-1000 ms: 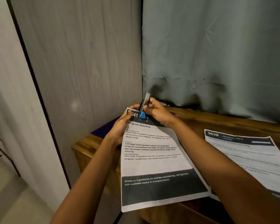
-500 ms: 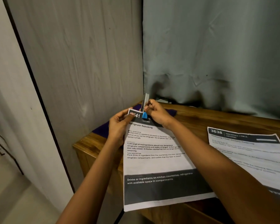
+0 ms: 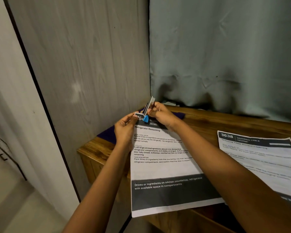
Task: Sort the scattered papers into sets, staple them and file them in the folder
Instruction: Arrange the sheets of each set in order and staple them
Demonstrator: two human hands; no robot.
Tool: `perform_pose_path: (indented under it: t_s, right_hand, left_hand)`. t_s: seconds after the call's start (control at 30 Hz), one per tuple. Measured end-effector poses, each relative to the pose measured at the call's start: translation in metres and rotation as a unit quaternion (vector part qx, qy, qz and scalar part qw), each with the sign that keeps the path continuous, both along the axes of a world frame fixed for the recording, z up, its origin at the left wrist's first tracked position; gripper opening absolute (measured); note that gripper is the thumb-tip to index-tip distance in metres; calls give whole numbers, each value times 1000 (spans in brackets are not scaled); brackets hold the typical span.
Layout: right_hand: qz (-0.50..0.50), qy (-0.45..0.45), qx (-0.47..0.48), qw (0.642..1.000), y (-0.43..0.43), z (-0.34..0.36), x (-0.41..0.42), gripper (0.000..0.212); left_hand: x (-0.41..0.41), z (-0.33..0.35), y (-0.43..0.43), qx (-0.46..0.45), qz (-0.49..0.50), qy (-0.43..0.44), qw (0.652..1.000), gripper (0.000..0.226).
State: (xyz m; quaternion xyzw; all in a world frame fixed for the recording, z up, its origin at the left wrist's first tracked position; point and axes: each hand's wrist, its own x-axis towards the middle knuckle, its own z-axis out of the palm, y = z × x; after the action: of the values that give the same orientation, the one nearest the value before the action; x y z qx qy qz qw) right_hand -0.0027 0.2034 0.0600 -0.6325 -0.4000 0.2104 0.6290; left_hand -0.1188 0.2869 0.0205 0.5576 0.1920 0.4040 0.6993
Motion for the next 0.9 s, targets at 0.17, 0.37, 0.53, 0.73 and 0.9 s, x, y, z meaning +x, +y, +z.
perform_pose_path:
  t_s: [0.17,0.37,0.53,0.73,0.9]
  right_hand:
    - [17,13,-2,1000,1,0,-3,14]
    - [18,19,12,1000,1,2,-3,18]
    - [18,38,38,998,1,3,-6,25]
    - [26,58,32,997,0,3,-9,27]
    - [5,70,52,996,1,0,-12,19]
  left_hand:
    - [-1,0,-1,1,0,12,1000,19]
    - [-4,6,-4,7,-14,7,1000,20]
    - [-8,4,-2,53,-27,15,998,26]
    - [-13,-5,-3,190,24,77,979,24]
    - [-9,0,-5,270,59,99,956,9]
